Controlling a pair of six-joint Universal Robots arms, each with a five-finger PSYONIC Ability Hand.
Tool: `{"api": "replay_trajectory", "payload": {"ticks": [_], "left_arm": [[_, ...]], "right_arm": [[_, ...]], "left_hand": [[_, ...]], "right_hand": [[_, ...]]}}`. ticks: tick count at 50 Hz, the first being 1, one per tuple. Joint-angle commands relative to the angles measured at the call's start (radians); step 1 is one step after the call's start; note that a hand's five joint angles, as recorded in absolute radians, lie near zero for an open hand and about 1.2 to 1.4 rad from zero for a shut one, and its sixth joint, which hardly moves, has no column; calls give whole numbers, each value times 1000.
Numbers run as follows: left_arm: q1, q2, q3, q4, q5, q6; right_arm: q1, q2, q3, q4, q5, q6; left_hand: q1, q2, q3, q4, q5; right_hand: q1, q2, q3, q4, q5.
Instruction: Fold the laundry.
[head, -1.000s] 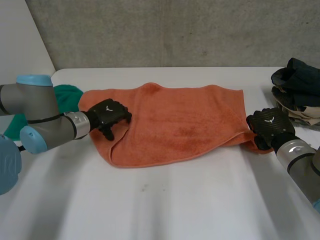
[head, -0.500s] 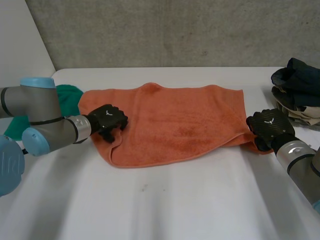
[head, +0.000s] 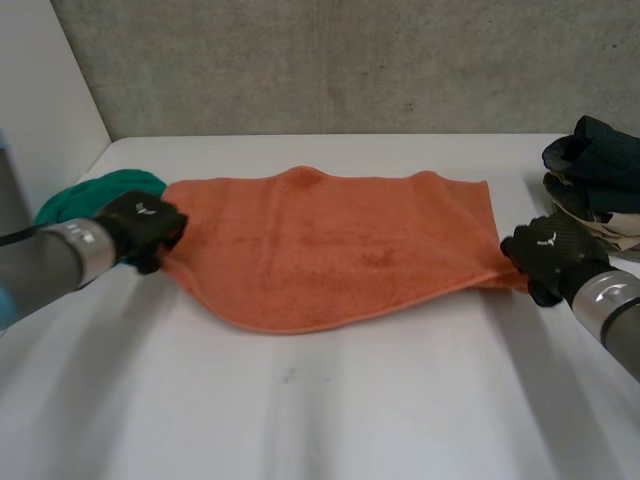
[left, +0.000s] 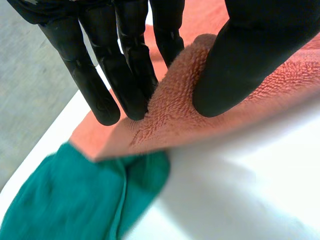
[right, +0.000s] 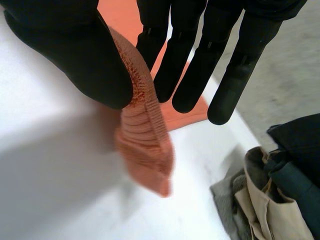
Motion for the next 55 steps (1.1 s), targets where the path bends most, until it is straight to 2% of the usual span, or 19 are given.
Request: {"api": "replay_trajectory", "payload": {"ticks": [1,4,6,9,11,16,17,20,21,24,27,28,32,36,47,48,49,50,55], "left_arm": [[103,385,-409,-100,-79,34],[155,485,-514,-178,-76,109],[213,555,-602,-233,-73,199],[255,585,-666,-249,-58,275],[250,586,-668,-229,-32,272],[249,544,-637,-71,71,159],[240,497,-616,0,84,91],[211,425,-567,102,85,-10],[174,379,-526,163,83,-71],[129,304,-467,246,77,-131],[86,192,-386,337,27,-159],[71,143,-342,369,-19,-161],[25,26,-216,406,-148,-170],[-15,-83,-95,403,-227,-170],[-66,-240,122,409,-239,-176],[-76,-256,149,405,-241,-181],[-79,-261,157,403,-242,-182],[-84,-267,165,402,-244,-182],[-110,-263,162,397,-234,-201]], "right_arm": [[-31,-95,-36,478,23,-281],[-54,-123,-24,613,51,-373],[-64,-126,-19,658,55,-411],[-82,-124,-11,674,66,-459],[-82,-111,-23,663,64,-473],[-76,-46,-76,539,70,-441],[-76,-29,-85,508,74,-427],[-71,41,-120,390,93,-346],[-68,55,-129,361,97,-329],[-27,118,-172,246,112,-278],[25,208,-231,129,144,-264],[33,219,-240,112,150,-264],[68,297,-312,0,201,-263],[82,380,-395,-96,215,-264],[108,616,-671,-198,224,-266],[108,629,-685,-207,230,-266],[110,639,-695,-213,239,-266],[114,652,-706,-222,256,-263],[134,617,-660,-215,285,-206]], "left_hand": [[241,211,211,199,253],[241,211,211,199,253],[241,211,211,199,253],[241,211,211,199,253],[241,211,211,199,253],[241,211,211,199,253],[241,211,211,199,253],[241,211,211,199,253],[241,211,211,199,253],[241,211,211,199,253],[241,211,211,199,253],[241,211,211,199,253],[241,211,211,199,253],[241,211,211,199,253],[241,211,211,199,253],[-326,-355,-356,-367,-313],[-703,-733,-733,-745,-691],[-978,-1007,-1007,-1019,-965],[-981,-1011,-1011,-1023,-969]], "right_hand": [[259,217,206,198,242],[259,217,206,198,242],[259,217,206,198,242],[259,217,206,198,242],[259,217,206,198,242],[259,217,206,198,242],[259,217,206,198,242],[259,217,206,198,242],[259,217,206,198,242],[259,217,206,198,242],[259,217,206,198,242],[259,217,206,198,242],[259,217,206,198,242],[259,217,206,198,242],[259,217,206,198,242],[-68,-111,-121,-130,-86],[-568,-611,-621,-630,-586],[-962,-1005,-1016,-1024,-980],[-962,-1005,-1016,-1024,-980]]}}
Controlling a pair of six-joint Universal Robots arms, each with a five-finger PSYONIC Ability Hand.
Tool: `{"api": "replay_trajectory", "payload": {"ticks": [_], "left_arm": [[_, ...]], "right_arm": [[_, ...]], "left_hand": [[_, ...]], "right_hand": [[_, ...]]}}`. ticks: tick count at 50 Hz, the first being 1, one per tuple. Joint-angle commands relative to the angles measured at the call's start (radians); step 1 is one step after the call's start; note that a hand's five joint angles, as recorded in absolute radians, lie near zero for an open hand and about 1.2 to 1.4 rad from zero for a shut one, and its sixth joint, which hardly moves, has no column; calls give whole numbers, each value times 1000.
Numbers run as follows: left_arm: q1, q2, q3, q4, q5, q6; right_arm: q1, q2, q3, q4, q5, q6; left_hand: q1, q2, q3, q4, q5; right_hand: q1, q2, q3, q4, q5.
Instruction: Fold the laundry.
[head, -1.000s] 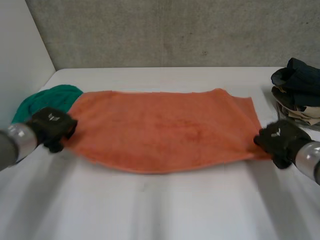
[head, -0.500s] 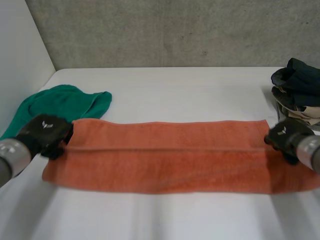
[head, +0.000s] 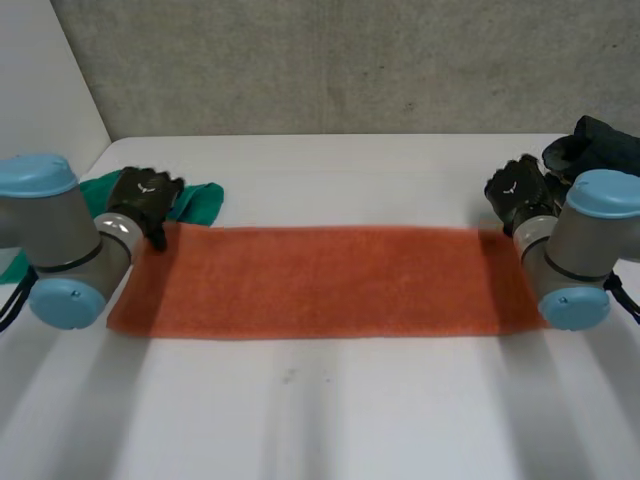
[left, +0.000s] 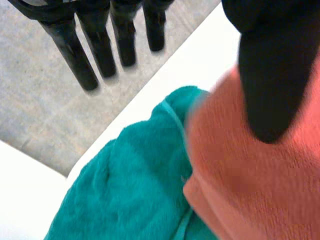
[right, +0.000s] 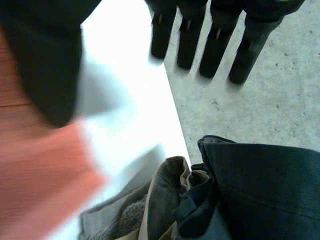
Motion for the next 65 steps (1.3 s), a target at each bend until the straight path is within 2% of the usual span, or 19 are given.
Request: {"api": "replay_trajectory", "payload": {"ticks": [1,5,9,11,15,21,28,30,31,32,33,39,45,50,55,58,59,62,65], "left_arm": [[-33,3,10,-6,9,-26],[-27,83,-41,-8,9,-84],[-22,176,-133,-6,15,-142],[-22,230,-188,2,18,-163],[-20,299,-277,14,50,-176],[-22,336,-369,55,103,-181],[-28,338,-403,95,107,-182],[-30,338,-405,95,107,-182],[-31,338,-405,95,107,-181],[-33,338,-406,95,107,-182],[-33,338,-406,95,107,-182],[-36,360,-415,95,106,-182],[-34,405,-440,95,107,-182],[-28,434,-463,95,107,-184],[-22,456,-486,95,109,-196],[-19,468,-489,95,109,-222],[-17,472,-490,95,109,-228],[-8,488,-492,94,109,-254],[-5,495,-501,95,109,-265]], "right_arm": [[18,-31,45,1,40,77],[10,-165,168,73,21,235],[-11,-353,298,255,-72,415],[-45,-386,332,314,-109,443],[-161,-421,424,414,-196,458],[-261,-453,542,393,-273,411],[-272,-427,599,249,-270,352],[-270,-392,602,212,-265,348],[-270,-384,601,204,-265,346],[-270,-378,598,199,-264,346],[-276,-372,592,189,-253,341],[-301,-424,631,101,-147,322],[-434,-516,665,78,-107,70],[-462,-522,639,61,-109,-109],[-332,-530,621,-11,-147,-149],[-146,-535,607,-95,-210,-137],[-37,-544,607,-156,-259,-137],[64,-539,606,-205,-311,-140],[234,-503,581,-273,-388,-140]], "left_hand": [[-74,-189,-194,-184,-164],[-74,-189,-194,-184,-164],[-75,-189,-194,-185,-165],[-75,-189,-194,-185,-165],[-75,-189,-194,-185,-165],[-74,-189,-194,-184,-164],[-74,-189,-194,-184,-164],[-74,-189,-194,-184,-164],[-71,-186,-191,-181,-161],[-71,-186,-191,-181,-161],[-71,-186,-191,-181,-161],[-71,-186,-191,-181,-161],[-74,-188,-194,-184,-164],[-74,-189,-194,-184,-164],[-74,-189,-194,-184,-164],[-74,-189,-194,-184,-164],[-74,-189,-194,-184,-164],[-74,-189,-194,-184,-164],[-74,-189,-194,-184,-164]], "right_hand": [[-175,-179,-207,-211,-179],[-175,-179,-207,-211,-179],[-175,-179,-207,-211,-179],[-175,-179,-207,-211,-179],[16,12,-15,-19,13],[137,133,106,102,134],[146,142,115,111,142],[324,320,293,289,321],[526,522,494,490,522],[868,864,837,832,864],[1044,1040,1013,1009,1041],[1046,1042,1015,1011,1043],[1046,1042,1015,1011,1043],[1046,1042,1015,1011,1043],[1046,1042,1015,1011,1043],[1046,1042,1015,1011,1043],[1046,1042,1015,1011,1043],[1046,1042,1015,1011,1043],[1046,1042,1015,1011,1043]]}}
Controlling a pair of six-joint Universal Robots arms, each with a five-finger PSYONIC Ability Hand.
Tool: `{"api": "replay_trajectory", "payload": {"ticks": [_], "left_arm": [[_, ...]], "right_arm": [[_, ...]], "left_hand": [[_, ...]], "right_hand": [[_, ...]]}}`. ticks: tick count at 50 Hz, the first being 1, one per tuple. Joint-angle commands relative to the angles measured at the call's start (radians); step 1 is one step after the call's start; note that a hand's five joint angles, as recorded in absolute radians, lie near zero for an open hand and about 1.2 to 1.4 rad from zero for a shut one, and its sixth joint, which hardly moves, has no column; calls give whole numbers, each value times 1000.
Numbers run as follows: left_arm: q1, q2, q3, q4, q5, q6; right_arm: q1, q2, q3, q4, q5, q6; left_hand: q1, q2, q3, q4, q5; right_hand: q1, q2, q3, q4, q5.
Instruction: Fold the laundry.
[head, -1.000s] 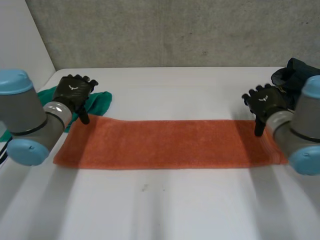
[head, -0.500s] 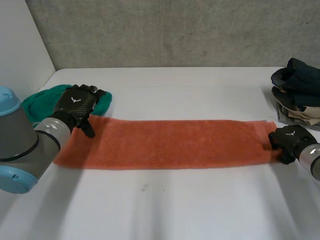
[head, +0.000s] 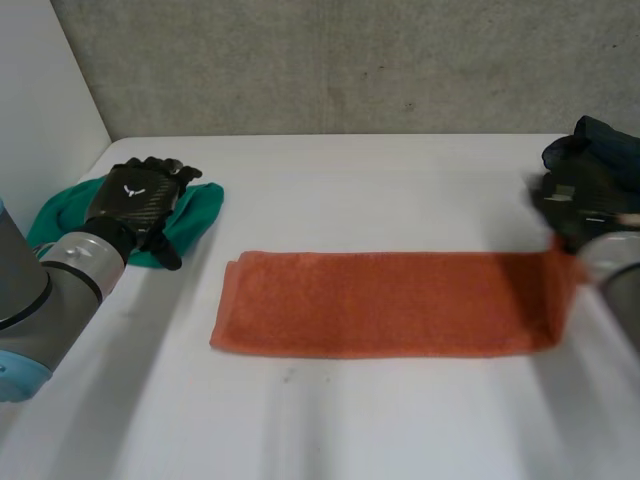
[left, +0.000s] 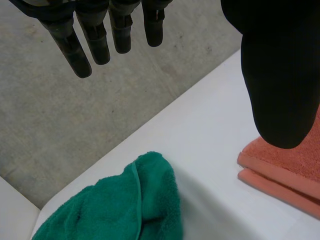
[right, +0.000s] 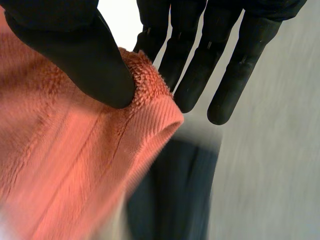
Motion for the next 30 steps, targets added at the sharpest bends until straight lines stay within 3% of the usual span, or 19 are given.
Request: {"api": "replay_trajectory", "payload": {"ticks": [1,6,12,15,16,20,22,24,30], "left_arm": [[11,25,-13,0,0,-42],[10,25,-23,0,0,-44],[1,23,-33,7,0,-44],[-1,23,-27,7,0,-45],[-1,23,-25,7,0,-45],[-9,23,-17,7,0,-45],[-21,23,-14,8,0,-45],[-47,21,-5,8,0,-45],[-87,21,0,10,0,-44]], "right_arm": [[392,62,-40,-168,-177,13],[634,283,-172,-180,-237,8],[702,406,-255,-150,-223,19],[702,397,-249,-136,-188,28],[701,396,-245,-134,-171,36],[690,350,-214,-126,10,186],[681,269,-180,-108,107,357],[639,186,-147,-58,151,486],[490,106,-79,182,144,643]], "left_hand": [[-13,-35,-39,-29,-48],[-13,-35,-39,-29,-48],[-13,-35,-39,-29,-48],[-13,-35,-39,-29,-48],[-13,-35,-39,-29,-48],[-13,-35,-39,-29,-48],[-13,-35,-39,-29,-48],[-13,-35,-39,-29,-48],[-13,-35,-39,-29,-48]], "right_hand": [[283,217,207,198,226],[283,217,207,198,226],[283,217,207,198,226],[-710,-776,-787,-796,-767],[-932,-998,-1009,-1017,-989],[-938,-1005,-1015,-1024,-996],[-938,-1005,-1015,-1024,-996],[-938,-1005,-1015,-1024,-996],[-938,-1005,-1015,-1024,-996]]}}
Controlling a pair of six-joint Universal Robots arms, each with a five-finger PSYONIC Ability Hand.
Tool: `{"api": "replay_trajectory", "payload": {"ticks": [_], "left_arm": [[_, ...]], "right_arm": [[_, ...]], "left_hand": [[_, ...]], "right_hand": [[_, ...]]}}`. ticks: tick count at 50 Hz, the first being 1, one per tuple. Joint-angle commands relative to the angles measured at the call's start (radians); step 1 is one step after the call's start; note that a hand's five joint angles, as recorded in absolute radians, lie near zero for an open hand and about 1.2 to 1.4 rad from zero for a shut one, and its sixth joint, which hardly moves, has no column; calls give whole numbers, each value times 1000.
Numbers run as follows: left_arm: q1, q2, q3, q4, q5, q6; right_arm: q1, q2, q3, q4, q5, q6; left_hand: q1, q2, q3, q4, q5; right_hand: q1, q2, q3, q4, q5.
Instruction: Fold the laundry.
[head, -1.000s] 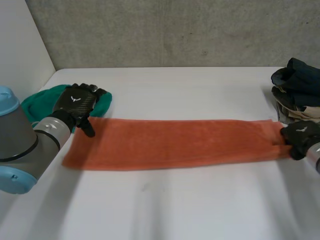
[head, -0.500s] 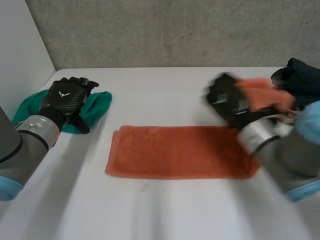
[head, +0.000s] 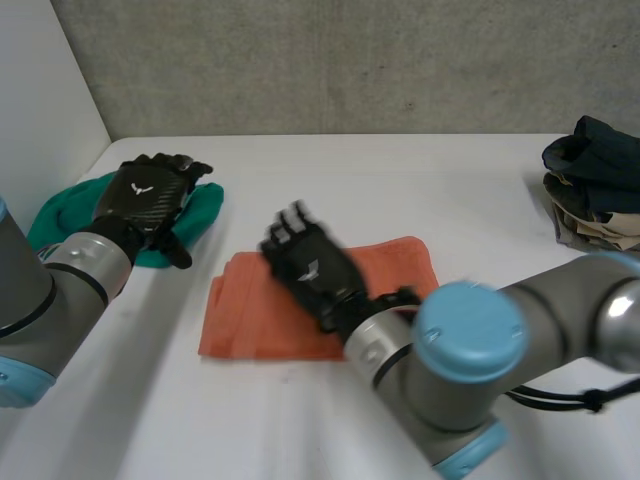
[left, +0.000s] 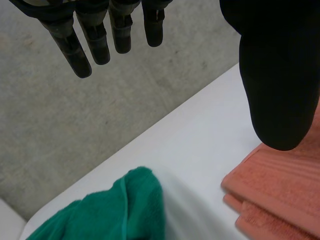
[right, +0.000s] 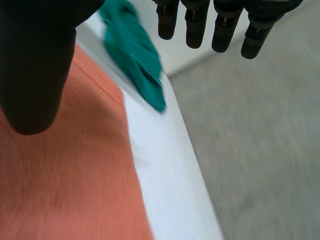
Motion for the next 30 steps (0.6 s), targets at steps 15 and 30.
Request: {"api": "replay_trajectory", "payload": {"ticks": [15,30], "left_arm": [[-69,-10,-6,20,-2,2],[-72,30,-16,6,-17,-51]], "right_arm": [[-415,-158,225,112,108,1],[123,38,52,61,-94,-157]], "left_hand": [[-13,-35,-39,-29,-49],[5,-18,-22,-11,-31]], "right_hand": [[1175,1186,1186,1181,1174],[1175,1186,1186,1181,1174]]}}
